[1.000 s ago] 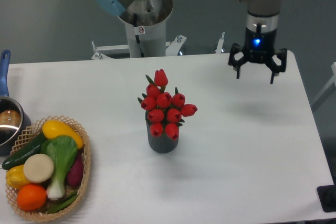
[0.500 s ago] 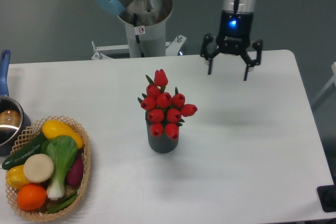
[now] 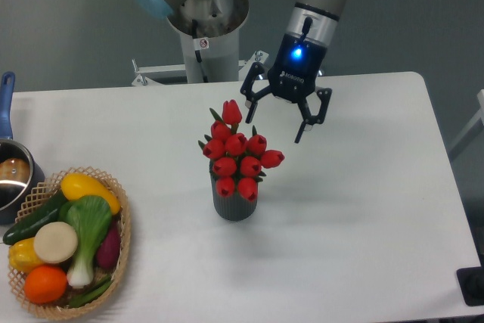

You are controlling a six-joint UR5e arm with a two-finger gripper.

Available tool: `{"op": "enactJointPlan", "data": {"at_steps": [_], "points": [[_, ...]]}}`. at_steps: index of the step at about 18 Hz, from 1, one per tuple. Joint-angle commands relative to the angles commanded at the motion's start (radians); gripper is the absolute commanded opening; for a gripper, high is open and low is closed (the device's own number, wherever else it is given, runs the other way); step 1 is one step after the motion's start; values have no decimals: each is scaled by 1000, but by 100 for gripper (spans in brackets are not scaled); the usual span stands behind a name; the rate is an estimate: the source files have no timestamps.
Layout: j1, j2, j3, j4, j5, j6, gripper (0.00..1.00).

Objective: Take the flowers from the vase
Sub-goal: 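Lower the open gripper around the tulip stems and close it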

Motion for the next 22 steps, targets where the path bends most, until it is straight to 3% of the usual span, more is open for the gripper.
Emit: {"op": "enactJointPlan", "data": {"at_steps": [6, 11, 15, 16, 19, 20, 22], "points": [[-14, -126, 11, 6, -61, 109, 100], [-5, -141, 5, 3, -198, 95, 100], [-3, -170, -3, 5, -233, 98, 99], [-3, -173, -3, 5, -233, 98, 87], [4, -173, -23, 5, -235, 97, 14], [6, -170, -29, 5, -233, 97, 3], [11, -160, -40, 5, -235, 95, 2]]}}
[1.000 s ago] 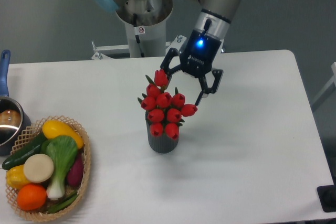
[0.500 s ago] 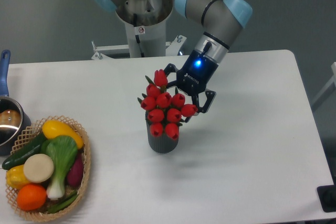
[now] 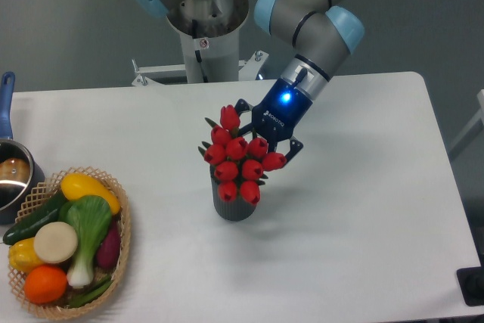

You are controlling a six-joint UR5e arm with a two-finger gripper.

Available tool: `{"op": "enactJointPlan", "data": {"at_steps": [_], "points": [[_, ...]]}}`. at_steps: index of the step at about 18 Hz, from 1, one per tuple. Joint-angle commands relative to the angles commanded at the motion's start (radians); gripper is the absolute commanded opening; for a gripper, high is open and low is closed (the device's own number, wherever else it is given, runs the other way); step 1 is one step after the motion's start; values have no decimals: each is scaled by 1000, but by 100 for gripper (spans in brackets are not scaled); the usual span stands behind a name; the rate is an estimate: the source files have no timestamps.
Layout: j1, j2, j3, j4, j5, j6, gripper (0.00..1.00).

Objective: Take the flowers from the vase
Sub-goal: 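Lower the open gripper around the tulip stems and close it, then lift the gripped tulip bunch up out of the grey vase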

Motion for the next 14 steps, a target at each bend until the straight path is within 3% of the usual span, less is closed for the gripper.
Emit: {"op": "enactJointPlan", "data": {"at_steps": [4, 9, 14], "points": [[9, 32, -5, 0, -2, -40, 0], [35, 112, -5, 2, -9, -167, 0], [61, 146, -2, 0, -84, -257, 0]]}}
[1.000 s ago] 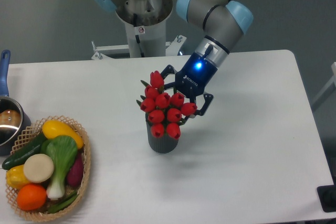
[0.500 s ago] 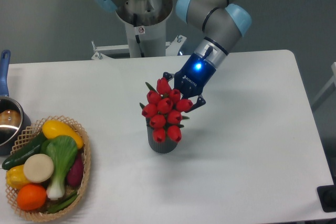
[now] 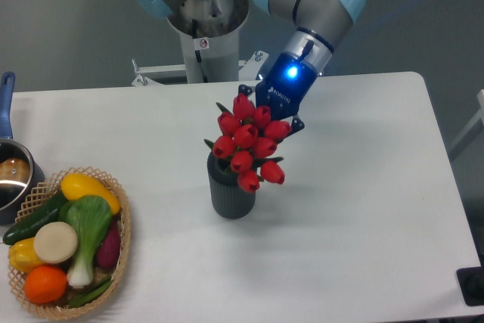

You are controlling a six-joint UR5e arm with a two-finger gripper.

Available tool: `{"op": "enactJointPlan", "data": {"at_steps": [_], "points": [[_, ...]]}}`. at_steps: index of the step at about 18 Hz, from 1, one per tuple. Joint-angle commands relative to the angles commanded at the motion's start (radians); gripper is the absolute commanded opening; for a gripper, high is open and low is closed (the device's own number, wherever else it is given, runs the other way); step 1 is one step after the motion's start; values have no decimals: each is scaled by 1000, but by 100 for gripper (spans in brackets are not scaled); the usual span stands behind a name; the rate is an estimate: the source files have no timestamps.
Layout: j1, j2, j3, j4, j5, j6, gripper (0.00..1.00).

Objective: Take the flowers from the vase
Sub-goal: 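Lift the gripped tulip bunch up out of the grey vase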

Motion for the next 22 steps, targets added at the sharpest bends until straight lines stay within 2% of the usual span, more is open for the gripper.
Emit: {"op": "enactJointPlan", "data": {"at_steps": [4, 11, 16, 22], "points": [[9, 5, 9, 0, -22, -61, 0], [28, 5, 77, 0, -100, -157, 0], [35, 11, 135, 0, -101, -230, 0], [86, 18, 176, 0, -101, -267, 0]]}}
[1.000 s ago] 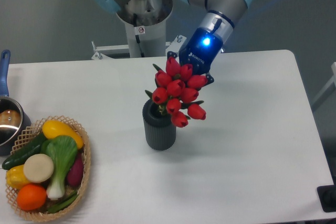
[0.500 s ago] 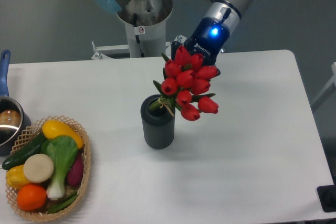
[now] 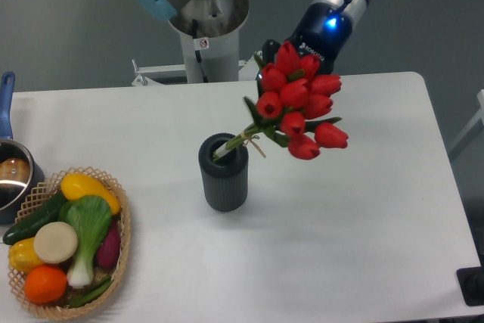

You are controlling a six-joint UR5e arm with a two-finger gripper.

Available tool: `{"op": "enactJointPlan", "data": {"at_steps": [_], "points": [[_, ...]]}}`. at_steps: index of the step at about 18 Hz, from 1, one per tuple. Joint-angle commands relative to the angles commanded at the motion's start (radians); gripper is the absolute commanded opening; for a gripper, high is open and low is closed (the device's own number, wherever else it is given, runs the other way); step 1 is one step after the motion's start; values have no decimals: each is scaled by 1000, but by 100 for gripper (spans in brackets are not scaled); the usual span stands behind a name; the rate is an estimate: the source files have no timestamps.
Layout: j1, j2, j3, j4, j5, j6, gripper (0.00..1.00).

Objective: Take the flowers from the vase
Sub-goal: 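Lift the gripped tulip bunch up out of the grey vase, then carry the tulip bunch away from the vase and hold it aloft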

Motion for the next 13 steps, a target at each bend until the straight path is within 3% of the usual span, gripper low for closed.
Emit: {"op": "enactJointPlan", "data": {"at_steps": [5, 9, 13], "points": [[72, -2, 46, 0, 8, -14, 0], [120, -14, 63, 3, 37, 108, 0], [127, -34, 63, 2, 220, 263, 0]]}}
